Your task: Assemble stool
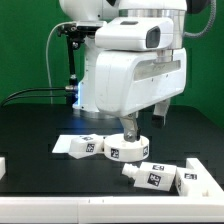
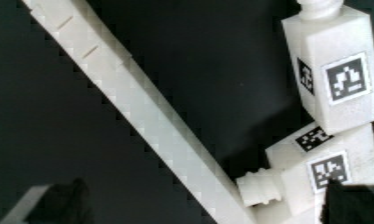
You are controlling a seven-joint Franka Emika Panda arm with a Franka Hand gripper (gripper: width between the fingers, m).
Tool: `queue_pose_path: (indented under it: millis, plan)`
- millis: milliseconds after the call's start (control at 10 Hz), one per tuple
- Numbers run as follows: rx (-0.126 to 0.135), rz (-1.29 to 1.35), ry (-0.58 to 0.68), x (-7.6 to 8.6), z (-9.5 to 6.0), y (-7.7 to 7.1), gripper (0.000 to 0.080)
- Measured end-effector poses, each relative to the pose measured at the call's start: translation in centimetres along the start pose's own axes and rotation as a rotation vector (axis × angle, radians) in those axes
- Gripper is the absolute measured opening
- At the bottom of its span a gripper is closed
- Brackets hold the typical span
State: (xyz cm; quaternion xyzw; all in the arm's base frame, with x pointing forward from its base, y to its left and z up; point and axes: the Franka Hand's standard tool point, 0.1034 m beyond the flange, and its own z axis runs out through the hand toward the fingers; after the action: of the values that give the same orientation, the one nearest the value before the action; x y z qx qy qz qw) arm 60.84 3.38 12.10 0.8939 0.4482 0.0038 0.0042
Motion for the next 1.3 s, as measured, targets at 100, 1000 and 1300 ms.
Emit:
queue_pose_path:
  millis: [100, 1000, 1300]
  plan:
    - [0.001, -0.026, -0.001, -0.1, 0.0, 0.0, 0.0649]
    - [-0.057, -0.143, 0.062, -0.1, 2.1, -4.1, 0.0649]
    - [-0.046, -0.095, 0.057, -0.2, 2.6, -4.7, 0.0649]
